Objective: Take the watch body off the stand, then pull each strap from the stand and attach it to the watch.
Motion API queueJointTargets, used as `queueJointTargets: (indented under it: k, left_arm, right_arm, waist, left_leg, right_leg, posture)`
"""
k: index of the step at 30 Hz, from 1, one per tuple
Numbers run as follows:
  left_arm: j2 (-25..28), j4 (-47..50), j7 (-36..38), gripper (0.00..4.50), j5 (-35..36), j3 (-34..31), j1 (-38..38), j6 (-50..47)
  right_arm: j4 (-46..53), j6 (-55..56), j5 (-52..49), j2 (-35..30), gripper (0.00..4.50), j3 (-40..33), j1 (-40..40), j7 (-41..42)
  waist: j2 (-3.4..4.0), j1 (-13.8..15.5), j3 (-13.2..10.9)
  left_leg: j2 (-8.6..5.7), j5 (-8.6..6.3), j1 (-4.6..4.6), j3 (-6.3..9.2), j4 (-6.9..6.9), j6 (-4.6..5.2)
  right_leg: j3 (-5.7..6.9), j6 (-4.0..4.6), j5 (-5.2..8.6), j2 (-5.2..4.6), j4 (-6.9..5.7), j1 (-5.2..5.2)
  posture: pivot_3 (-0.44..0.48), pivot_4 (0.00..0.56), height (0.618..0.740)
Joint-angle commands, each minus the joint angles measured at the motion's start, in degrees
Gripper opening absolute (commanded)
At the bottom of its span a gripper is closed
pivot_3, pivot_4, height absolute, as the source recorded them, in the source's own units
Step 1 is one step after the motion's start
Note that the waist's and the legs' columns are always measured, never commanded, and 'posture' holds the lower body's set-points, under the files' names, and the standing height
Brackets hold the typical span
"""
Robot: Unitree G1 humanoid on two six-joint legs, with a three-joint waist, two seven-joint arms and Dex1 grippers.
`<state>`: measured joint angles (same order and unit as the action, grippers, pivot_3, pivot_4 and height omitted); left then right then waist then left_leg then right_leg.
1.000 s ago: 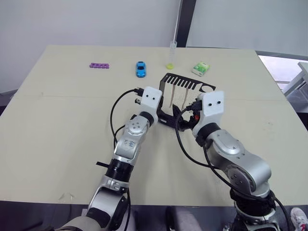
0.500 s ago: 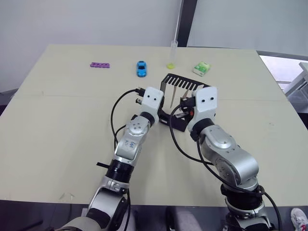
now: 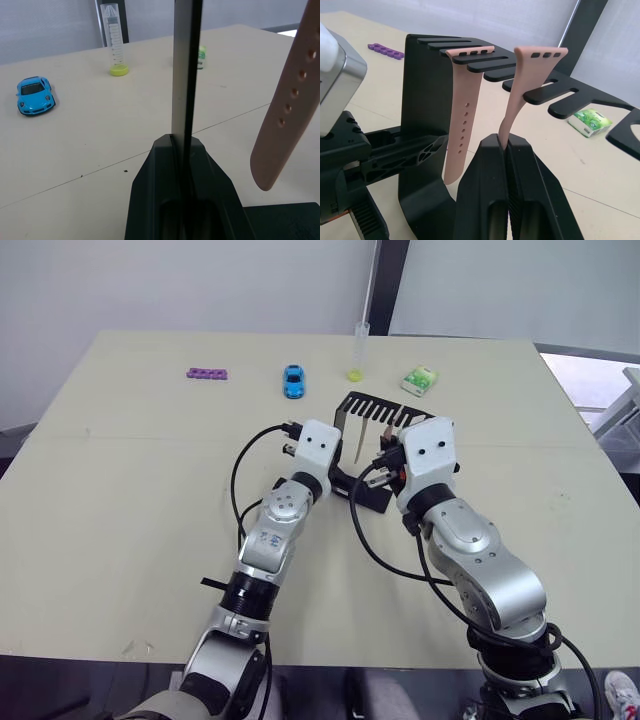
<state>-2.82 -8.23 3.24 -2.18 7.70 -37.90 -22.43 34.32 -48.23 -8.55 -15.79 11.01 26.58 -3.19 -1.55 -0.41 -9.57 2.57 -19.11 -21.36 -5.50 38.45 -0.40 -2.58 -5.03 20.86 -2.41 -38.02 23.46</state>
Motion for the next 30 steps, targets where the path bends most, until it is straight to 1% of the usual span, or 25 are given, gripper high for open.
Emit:
queueJointTargets:
  k: [1,7,14,16,22,29,30]
  left_arm:
    - [-1.0,1.1,0.1,0.00,0.0,0.5,-0.5,1.2]
    - [-1.0,1.0,0.1,0.00,-0.1,0.3,-0.7,1.3]
    - [-0.8,0.3,0.4,0.00,-0.2,0.3,-1.2,1.6]
    - [-0.6,0.0,0.7,0.00,-0.3,0.4,-1.6,1.9]
    - [0.6,-0.4,2.3,0.00,-0.1,0.2,-2.0,2.3]
    - [1.2,-0.1,3.6,0.00,0.1,0.4,-1.9,1.5]
    - [1.3,0.3,3.9,0.31,0.3,0.2,-1.8,1.6]
  right_arm:
    - [4.0,0.8,2.1,-1.2,0.06,0.5,0.4,2.1]
    - [8.3,2.3,3.6,-5.8,0.06,1.3,-2.7,6.6]
    - [12.3,2.8,2.5,-7.8,0.06,-1.8,-8.1,10.9]
    - [13.4,2.9,0.8,-8.2,0.06,-3.7,-10.1,12.8]
    - [15.6,0.8,-9.7,-6.4,0.06,-11.6,-15.9,19.0]
    - [14.7,0.3,-14.6,-6.6,0.06,-16.2,-18.5,20.3]
    - [14.5,0.4,-15.0,-6.9,0.01,-16.4,-18.4,20.5]
  waist:
    - [0.00,0.0,0.0]
    - [0.00,0.2,0.0]
    - [0.00,0.2,0.0]
    - [0.00,0.2,0.0]
    - [-0.01,0.2,0.0]
    - [0.00,0.2,0.0]
    - [0.00,0.2,0.0]
  left_leg:
    - [0.00,0.00,0.00,0.00,0.00,0.00]
    - [-0.01,0.00,-0.01,0.01,0.00,0.00]
    - [-0.02,0.00,-0.01,0.01,0.04,0.00]
    - [-0.02,0.00,-0.01,0.01,0.05,0.00]
    - [-0.03,-0.01,-0.01,0.01,0.09,0.01]
    - [-0.03,-0.01,0.00,0.01,0.09,0.01]
    - [-0.02,-0.01,0.00,0.01,0.09,0.01]
  right_leg:
    - [0.00,0.00,0.00,0.00,0.00,0.00]
    - [0.00,0.00,0.00,0.00,0.02,0.00]
    - [0.00,0.00,0.00,0.01,0.01,-0.01]
    - [0.00,0.00,0.00,0.01,0.00,-0.01]
    - [0.00,0.00,0.00,0.01,-0.01,-0.03]
    - [-0.01,0.00,0.00,0.02,-0.03,-0.03]
    - [-0.01,0.00,0.00,0.02,-0.03,-0.03]
  posture:
    - [0.000,0.150,0.740]
    - [0.000,0.150,0.740]
    - [0.000,0.150,0.740]
    - [0.000,0.150,0.740]
    - [0.000,0.150,0.740]
    - [0.000,0.150,0.740]
    - [0.000,0.150,0.740]
